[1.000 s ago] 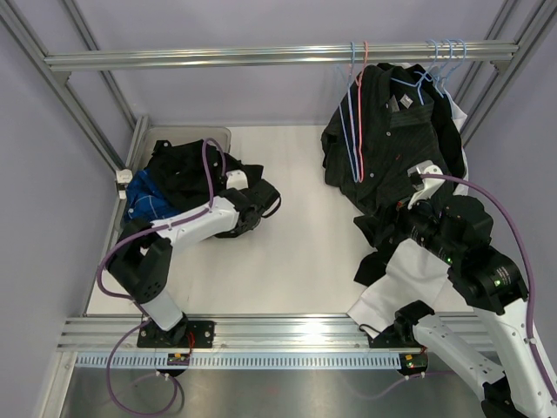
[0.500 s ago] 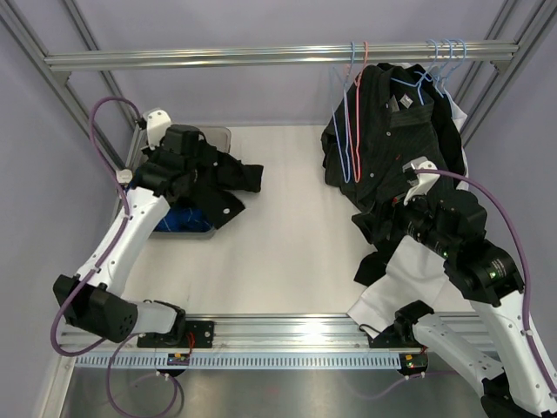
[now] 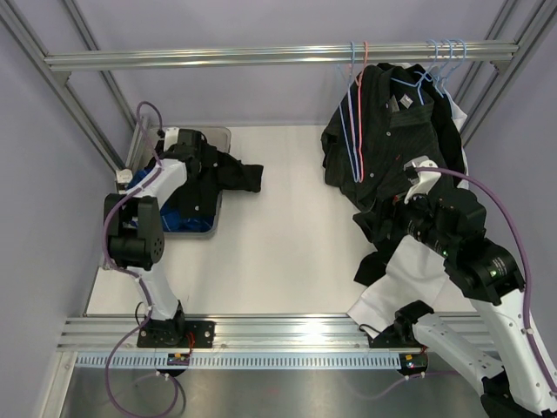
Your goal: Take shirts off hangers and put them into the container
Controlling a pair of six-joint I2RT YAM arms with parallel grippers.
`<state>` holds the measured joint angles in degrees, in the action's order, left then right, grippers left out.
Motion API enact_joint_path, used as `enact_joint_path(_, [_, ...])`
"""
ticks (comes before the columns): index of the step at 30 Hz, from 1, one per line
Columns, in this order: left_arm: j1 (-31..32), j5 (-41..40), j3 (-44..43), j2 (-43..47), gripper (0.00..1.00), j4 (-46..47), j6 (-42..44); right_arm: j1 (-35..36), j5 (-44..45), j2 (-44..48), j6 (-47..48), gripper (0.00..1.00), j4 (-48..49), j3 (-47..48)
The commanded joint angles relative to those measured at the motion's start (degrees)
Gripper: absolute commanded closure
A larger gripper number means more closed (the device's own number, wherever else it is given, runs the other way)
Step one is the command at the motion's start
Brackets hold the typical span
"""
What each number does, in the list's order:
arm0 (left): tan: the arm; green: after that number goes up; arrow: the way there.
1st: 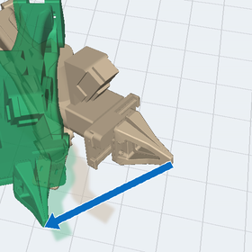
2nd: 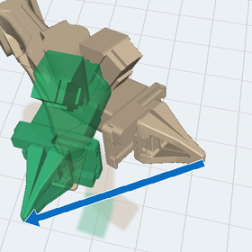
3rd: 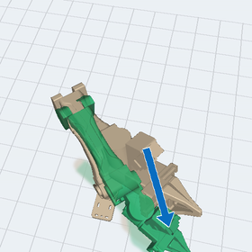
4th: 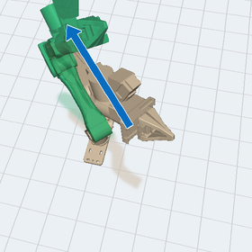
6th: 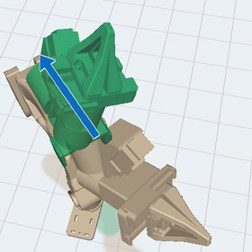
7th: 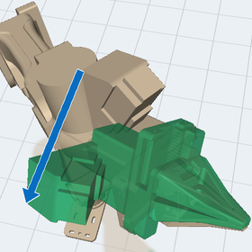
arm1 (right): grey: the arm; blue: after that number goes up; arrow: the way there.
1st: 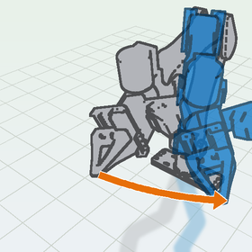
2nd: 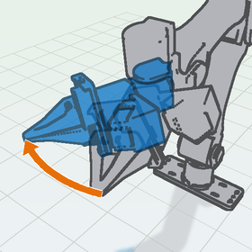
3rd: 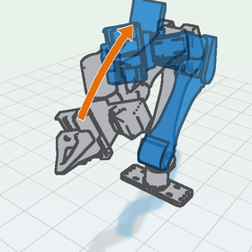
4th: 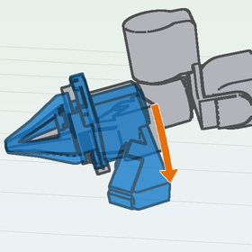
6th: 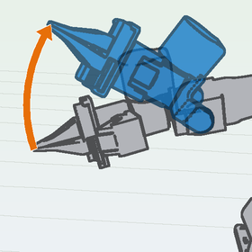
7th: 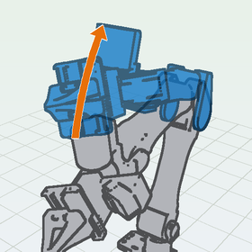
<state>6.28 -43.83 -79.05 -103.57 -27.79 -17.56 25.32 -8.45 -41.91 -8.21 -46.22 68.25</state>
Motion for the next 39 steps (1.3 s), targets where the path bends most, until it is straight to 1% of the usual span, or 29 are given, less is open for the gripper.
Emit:
enact_joint_path(1, [-0.9,3.3,-0.3,-3.4,0.99,-1.0,-2.2,-0.2,1.2,-0.8,-0.6,0.01,0.0,1.6])
enact_joint_path(3, [-1.4,5.4,-0.2,-5.5,0.99,-4.0,-4.0,-0.2,1.2,-1.0,-0.6,0.01,0.2,1.4])
enact_joint_path(5, [-1.9,7.3,1.0,-5.9,0.95,-5.4,-5.2,-0.2,1.2,-1.3,-0.7,0.01,0.9,1.1])
enact_joint_path(6, [-2.5,7.8,2.0,-5.9,0.92,-5.2,-5.9,-0.2,1.2,-1.4,-0.7,0.01,1.0,1.0])
enact_joint_path(7, [-3.0,8.3,2.8,-6.0,0.86,-5.1,-6.2,-0.2,1.1,-1.6,-0.7,0.01,1.3,0.9])
enact_joint_path(9, [-5.0,9.4,4.0,-5.7,0.80,-5.4,-6.7,-0.2,0.8,-1.8,-0.7,0.01,1.7,0.8])
enact_joint_path(10, [-5.4,9.7,4.3,-4.3,0.74,-5.3,-6.7,-0.2,0.5,-1.9,-0.7,0.00,1.9,0.8])
enact_joint_path(13, [-5.6,10.4,3.9,-0.2,0.61,-4.7,-5.0,-0.2,0.4,-1.9,-0.6,0.01,1.7,0.9])
enact_joint_path(14, [-5.6,11.7,2.8,2.9,0.48,-5.5,-4.9,-0.2,0.4,-1.9,-0.6,0.00,1.7,0.8])
enact_joint_path(16, [-4.9,12.7,1.9,6.3,0.34,-6.0,-4.5,-0.2,0.1,-1.8,-0.5,0.01,1.7,1.0])
enact_joint_path(17, [-3.9,13.1,1.6,9.7,0.27,-6.6,-4.4,-0.2,-0.1,-1.8,-0.6,0.01,1.8,1.0])
enact_joint_path(18, [-3.6,13.5,1.2,11.4,0.26,-7.0,-4.6,-0.2,-0.2,-1.8,-0.6,0.01,1.8,1.0])
enact_joint_path(22, [-1.5,15.7,2.7,17.9,0.25,-9.4,-6.4,-0.2,-0.5,-1.6,-0.9,0.01,2.1,1.0])
enact_joint_path(23, [-1.3,17.6,3.5,18.8,0.25,-10.1,-6.8,-0.2,-0.5,-1.6,-0.9,0.01,2.1,0.9])
enact_joint_path(27, [0.4,23.7,9.9,23.2,0.35,-9.5,-9.9,-0.1,-0.8,-1.5,-1.5,0.00,2.0,0.4])
enact_joint_path(28, [0.8,24.0,13.1,23.3,0.42,-9.0,-10.4,-0.2,-0.9,-1.4,-1.6,0.01,1.9,0.3])
enact_joint_path(31, [1.3,25.5,18.2,21.6,0.51,-6.6,-11.9,-0.2,-1.0,-1.2,-1.9,0.01,2.2,-0.2])
enact_joint_path(33, [1.2,24.4,20.1,19.7,0.56,-5.3,-11.8,-0.2,-1.1,-1.2,-2.0,0.01,2.2,-0.3])
enact_joint_path(34, [1.1,23.2,20.7,17.4,0.59,-4.9,-11.7,-0.2,-1.3,-1.2,-2.0,0.00,2.0,-0.3])
enact_joint_path(35, [0.8,21.4,20.9,16.0,0.59,-5.1,-11.4,-0.2,-1.4,-1.2,-2.0,0.00,1.9,-0.3])
enact_joint_path(39, [-0.3,20.9,18.9,11.7,0.58,-6.5,-11.5,-0.2,-1.4,-0.6,-2.0,0.01,1.4,-0.6])
